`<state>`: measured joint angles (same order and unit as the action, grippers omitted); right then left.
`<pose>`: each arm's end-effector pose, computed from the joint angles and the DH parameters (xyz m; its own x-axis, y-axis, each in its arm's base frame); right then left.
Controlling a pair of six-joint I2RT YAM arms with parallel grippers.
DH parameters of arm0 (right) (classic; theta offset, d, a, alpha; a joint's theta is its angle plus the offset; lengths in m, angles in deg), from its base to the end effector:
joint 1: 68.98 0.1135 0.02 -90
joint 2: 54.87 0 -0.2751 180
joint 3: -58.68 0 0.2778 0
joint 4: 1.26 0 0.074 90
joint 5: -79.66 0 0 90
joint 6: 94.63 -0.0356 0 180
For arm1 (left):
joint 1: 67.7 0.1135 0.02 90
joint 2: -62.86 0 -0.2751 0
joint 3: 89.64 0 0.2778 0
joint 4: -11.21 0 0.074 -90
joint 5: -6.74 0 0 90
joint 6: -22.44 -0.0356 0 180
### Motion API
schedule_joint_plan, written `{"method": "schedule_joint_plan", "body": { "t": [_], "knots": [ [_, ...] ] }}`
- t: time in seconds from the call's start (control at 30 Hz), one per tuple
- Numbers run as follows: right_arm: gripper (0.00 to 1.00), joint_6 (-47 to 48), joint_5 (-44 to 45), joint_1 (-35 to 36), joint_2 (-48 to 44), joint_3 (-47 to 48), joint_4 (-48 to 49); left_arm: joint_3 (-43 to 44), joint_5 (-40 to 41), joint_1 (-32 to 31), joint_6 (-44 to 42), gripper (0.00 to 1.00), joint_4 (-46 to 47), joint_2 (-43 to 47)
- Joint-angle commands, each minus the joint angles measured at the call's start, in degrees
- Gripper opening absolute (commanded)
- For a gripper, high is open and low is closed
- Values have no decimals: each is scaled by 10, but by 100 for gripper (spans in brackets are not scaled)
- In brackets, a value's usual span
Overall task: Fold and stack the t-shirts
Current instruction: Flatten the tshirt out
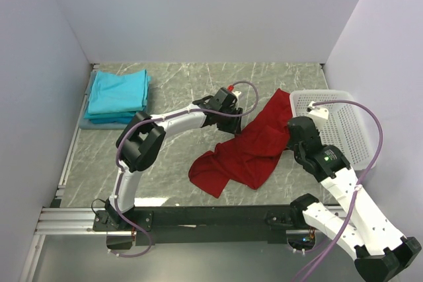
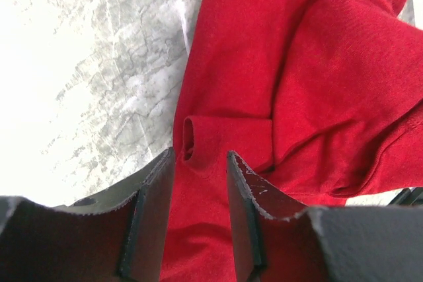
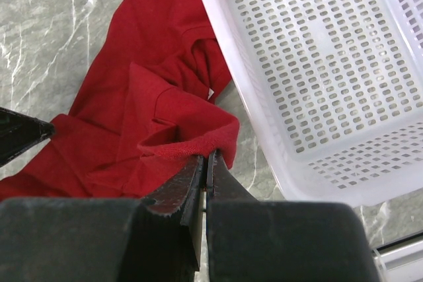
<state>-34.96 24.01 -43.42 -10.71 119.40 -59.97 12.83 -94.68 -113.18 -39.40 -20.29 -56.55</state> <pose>0.1580 0.0533 0.3149 -0.5118 0.2173 -0.8311 0.3240 0.9449 0.0476 0.3407 -0.3565 0.1907 -0.8358 0.1902 -0.5150 0.4498 0.7751 -0.4437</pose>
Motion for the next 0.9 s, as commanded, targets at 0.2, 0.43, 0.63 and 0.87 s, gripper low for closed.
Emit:
{"method": "schedule_joint_plan", "body": {
  "t": [0.2,0.43,0.63,0.87],
  "knots": [
    [0,11,-2,-5,-2,-11,25,18,-25,-4,1,41,0,-17],
    [0,11,-1,-6,-7,-12,26,18,-46,-8,1,12,15,-20],
    [0,11,3,-7,-6,-12,26,-16,-70,-8,-7,0,63,9],
    [0,10,12,-9,-19,26,45,-109,18,14,20,0,143,145]
  ]
}}
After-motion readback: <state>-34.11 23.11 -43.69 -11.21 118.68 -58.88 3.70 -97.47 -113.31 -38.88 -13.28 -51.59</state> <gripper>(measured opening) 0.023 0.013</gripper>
